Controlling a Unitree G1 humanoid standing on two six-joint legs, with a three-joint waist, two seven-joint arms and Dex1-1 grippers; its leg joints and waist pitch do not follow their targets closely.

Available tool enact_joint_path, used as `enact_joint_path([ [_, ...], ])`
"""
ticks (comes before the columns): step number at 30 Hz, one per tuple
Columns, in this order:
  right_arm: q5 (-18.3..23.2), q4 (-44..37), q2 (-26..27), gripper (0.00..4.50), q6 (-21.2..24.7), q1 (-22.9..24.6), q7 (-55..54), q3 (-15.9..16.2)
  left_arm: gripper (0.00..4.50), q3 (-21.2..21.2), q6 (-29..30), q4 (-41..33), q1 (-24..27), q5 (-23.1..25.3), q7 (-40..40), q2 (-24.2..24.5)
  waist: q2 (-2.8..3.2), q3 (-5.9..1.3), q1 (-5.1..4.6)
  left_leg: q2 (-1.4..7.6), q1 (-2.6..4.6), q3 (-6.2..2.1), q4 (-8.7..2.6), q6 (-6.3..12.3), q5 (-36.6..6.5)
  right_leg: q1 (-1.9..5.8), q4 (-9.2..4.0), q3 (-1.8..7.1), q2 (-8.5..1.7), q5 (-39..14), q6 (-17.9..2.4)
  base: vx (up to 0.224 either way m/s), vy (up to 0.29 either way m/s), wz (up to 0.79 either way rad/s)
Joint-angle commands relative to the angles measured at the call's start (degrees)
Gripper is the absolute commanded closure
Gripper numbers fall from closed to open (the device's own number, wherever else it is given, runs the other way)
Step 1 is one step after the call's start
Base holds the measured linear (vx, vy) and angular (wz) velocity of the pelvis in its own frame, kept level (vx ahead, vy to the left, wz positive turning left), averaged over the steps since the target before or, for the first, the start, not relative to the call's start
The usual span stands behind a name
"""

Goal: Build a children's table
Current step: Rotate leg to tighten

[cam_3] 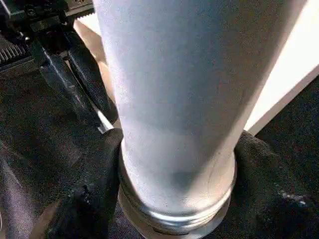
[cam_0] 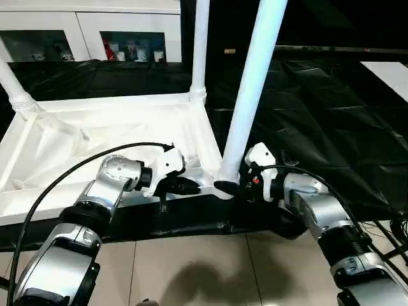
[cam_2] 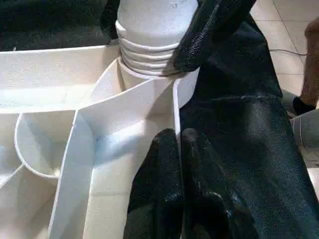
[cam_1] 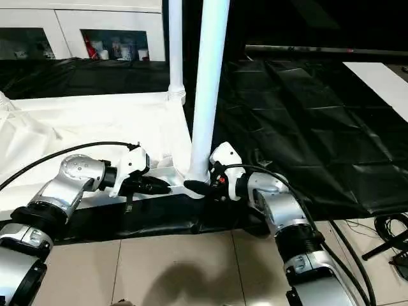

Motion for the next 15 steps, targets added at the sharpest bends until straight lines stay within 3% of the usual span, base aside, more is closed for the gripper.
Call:
enact_joint_path([
  [1,-1.0,2.3,1.0,1.78,-0.1,0.0,-4.7,-1.1,4.50,-0.1,-0.4,-0.3,0.6,-0.3,1.4,-1.3,-0.28,-3.60,-0.03,0.22,-0.03,0.77,-3.06,3.08,-7.7,3.44,-3.36,2.46,-3.10,-5.2,-13.0,0.000,0.000,0.00],
  [3,-1.0,5.8,4.2,1.78,1.3,-0.7,-16.9,-5.1,4.50,-0.3,1.2,0.9,0.0,1.6,7.8,-3.2,-0.32,-3.44,-0.33,0.23,0.05,0.69,-3.25,2.04,-8.8,3.20,-3.68,2.56,-3.24,-8.1,-12.3,0.000,0.000,0.00],
  [6,-0.7,8.4,7.2,1.78,2.8,-1.4,-27.9,-8.5,4.50,0.0,3.1,1.7,-1.1,2.1,13.1,-6.4,-0.38,-3.37,-0.94,0.08,0.14,0.54,-3.48,0.11,-9.9,3.18,-4.09,2.56,-3.10,-12.5,-10.6,0.000,0.000,0.00],
  [10,-1.2,10.5,9.1,1.78,2.0,-2.2,-35.0,-9.8,4.50,-0.4,3.3,2.5,-1.9,3.0,17.3,-9.4,-0.24,-3.38,-1.04,-0.04,0.12,0.60,-3.39,0.61,-10.2,3.06,-4.37,2.63,-3.14,-13.0,-10.1,0.000,0.000,0.00],
  [13,-1.8,14.3,12.1,1.78,0.0,-4.2,-42.6,-10.4,4.50,-1.0,4.7,4.6,-3.7,4.8,25.5,-14.0,-0.14,-3.44,-1.18,-0.06,0.21,0.59,-3.37,0.30,-10.5,2.99,-4.43,2.59,-3.06,-13.0,-10.1,0.000,0.000,0.00],
  [14,-2.4,15.5,12.9,1.78,-0.5,-5.0,-44.7,-10.4,4.50,-1.0,5.0,5.4,-4.3,5.3,27.7,-15.1,0.20,-3.44,-1.22,-0.08,0.18,0.58,-3.35,0.17,-10.3,2.97,-4.37,2.63,-3.04,-12.5,-10.2,0.000,0.000,0.00],
  [15,-2.7,16.3,13.9,1.78,-1.3,-5.8,-45.7,-10.5,4.50,-1.1,5.4,5.9,-4.9,5.7,29.0,-16.2,-0.13,-3.49,-1.31,-0.30,0.17,0.66,-3.29,0.34,-10.1,3.00,-4.45,2.57,-2.82,-11.9,-10.2,0.000,0.000,0.00],
])
